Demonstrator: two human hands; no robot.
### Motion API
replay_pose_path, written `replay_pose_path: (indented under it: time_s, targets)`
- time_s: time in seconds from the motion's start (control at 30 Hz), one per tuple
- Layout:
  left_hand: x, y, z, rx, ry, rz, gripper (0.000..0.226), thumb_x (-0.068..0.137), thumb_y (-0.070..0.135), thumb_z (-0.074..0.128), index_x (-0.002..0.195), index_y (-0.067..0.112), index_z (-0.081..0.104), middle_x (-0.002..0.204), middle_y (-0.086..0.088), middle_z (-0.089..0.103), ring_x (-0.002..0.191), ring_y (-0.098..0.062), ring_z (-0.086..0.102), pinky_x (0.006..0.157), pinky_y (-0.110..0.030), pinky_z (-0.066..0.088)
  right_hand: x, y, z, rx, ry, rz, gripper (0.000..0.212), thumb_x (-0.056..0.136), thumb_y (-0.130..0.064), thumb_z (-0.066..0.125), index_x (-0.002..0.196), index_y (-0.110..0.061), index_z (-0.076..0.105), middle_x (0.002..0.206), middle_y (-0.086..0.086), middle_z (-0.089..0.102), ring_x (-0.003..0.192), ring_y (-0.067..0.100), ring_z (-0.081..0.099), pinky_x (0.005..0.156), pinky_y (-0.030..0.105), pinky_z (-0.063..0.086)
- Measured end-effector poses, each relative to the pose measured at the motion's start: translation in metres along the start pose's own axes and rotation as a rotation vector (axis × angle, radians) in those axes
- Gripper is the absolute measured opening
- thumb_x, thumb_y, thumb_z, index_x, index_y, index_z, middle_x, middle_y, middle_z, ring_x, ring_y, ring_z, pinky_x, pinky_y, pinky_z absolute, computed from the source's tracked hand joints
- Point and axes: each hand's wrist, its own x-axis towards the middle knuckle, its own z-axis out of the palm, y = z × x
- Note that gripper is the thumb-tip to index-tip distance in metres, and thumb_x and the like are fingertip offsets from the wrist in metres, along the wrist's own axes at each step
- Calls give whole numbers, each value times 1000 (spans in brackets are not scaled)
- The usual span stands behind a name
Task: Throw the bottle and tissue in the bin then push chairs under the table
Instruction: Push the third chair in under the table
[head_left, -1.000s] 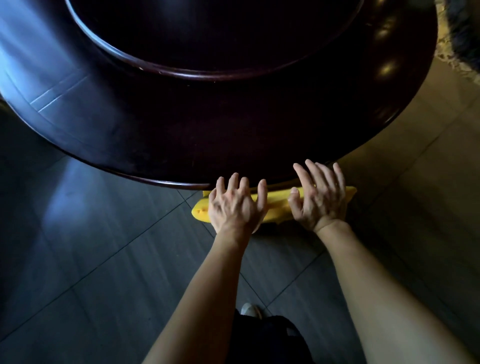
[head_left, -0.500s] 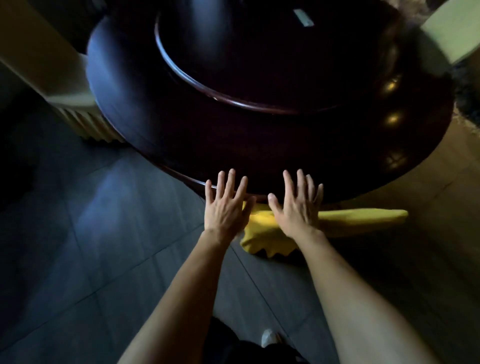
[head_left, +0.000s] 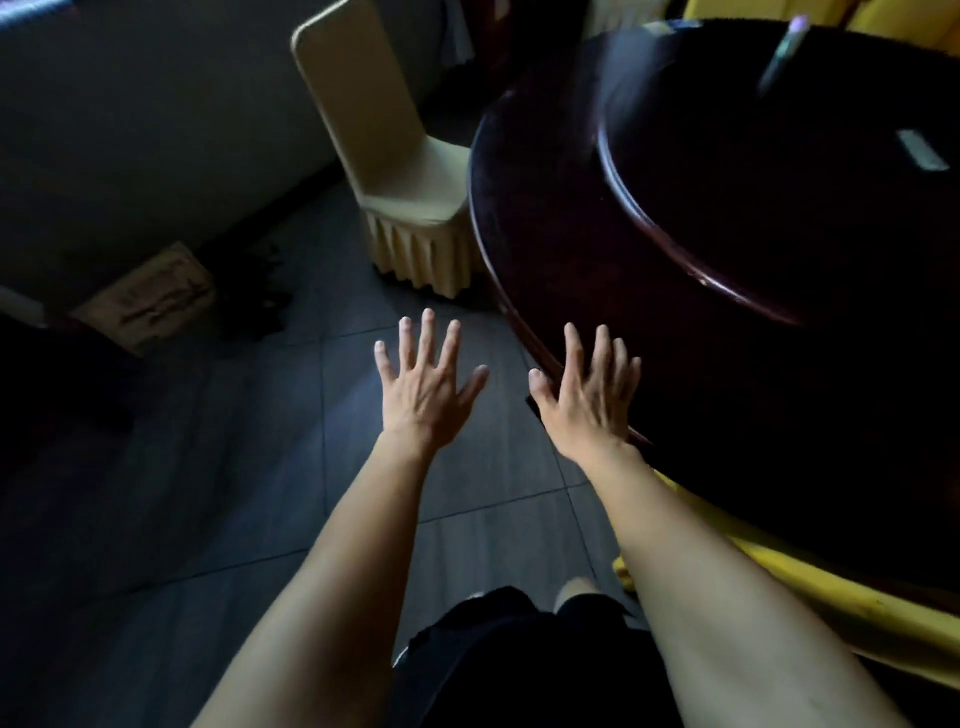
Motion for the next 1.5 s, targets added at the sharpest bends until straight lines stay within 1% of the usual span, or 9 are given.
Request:
replay_pose_path:
  time_s: [0.1,0.13,0.17,0.3,0.77,0.87,1.03,1.27,1.5]
  targets:
    - [8,-14,-5,11,5,-10,78,96,69,23,160,27,11,171,-6,-2,156,-32,-6,121,-63,3,11,-13,10,0,23,-14,81,92,-64,31,160,-20,26,165,28,21,150,48,20,121,66,8]
    - [25,-43,-5,1,16,-85,78,97,69,23,160,27,11,171,-7,-2,156,-32,-5,121,-63,4,39,-42,24,10,-25,-85,81,92,-64,31,160,-20,25,165,28,20,151,48,19,121,66,7]
    - [39,-64,-6,-8,15,-159,78,97,69,24,160,27,11,171,-7,-2,156,-33,-5,121,-63,4,64,-67,38,2,-67,-125,79,94,-63,33,160,-20,24,165,28,18,151,47,17,122,65,6]
    - [60,-78,-3,27,-18,-139,78,97,69,24,160,27,9,170,-7,-4,156,-33,-7,121,-64,2,94,-82,45,-1,-58,-153,77,99,-58,42,162,-22,17,167,27,10,154,44,10,123,62,0]
    - [295,-139,-20,-54,17,-478,76,98,67,25,160,29,4,170,-3,-9,156,-29,-9,122,-62,2,350,-165,101,50,-160,-261,80,97,-62,39,162,-23,14,167,28,8,155,43,7,124,61,-2]
    - [324,-153,-23,-51,7,-504,75,98,66,26,160,29,5,170,-4,-8,156,-30,-8,121,-62,1,383,-178,108,45,-166,-270,85,91,-68,28,162,-22,16,166,29,13,154,44,13,122,62,1]
    - [368,-174,-22,-42,4,-542,76,97,67,25,160,28,6,170,-5,-6,156,-30,-6,121,-63,2,433,-198,123,31,-180,-294,86,89,-68,28,161,-22,18,165,30,15,153,45,15,122,62,3]
    - [451,-216,-25,-64,-12,-537,76,98,67,26,160,29,7,170,-5,-6,156,-31,-6,121,-62,2,507,-239,140,10,-182,-284,81,97,-59,47,162,-21,17,166,29,12,154,44,13,123,62,2]
    - [563,-284,-31,-69,-27,-489,76,98,68,25,161,29,5,170,-4,-8,156,-30,-7,121,-62,2,607,-304,175,4,-143,-236,85,89,-65,31,161,-20,23,164,31,18,151,46,19,121,65,4]
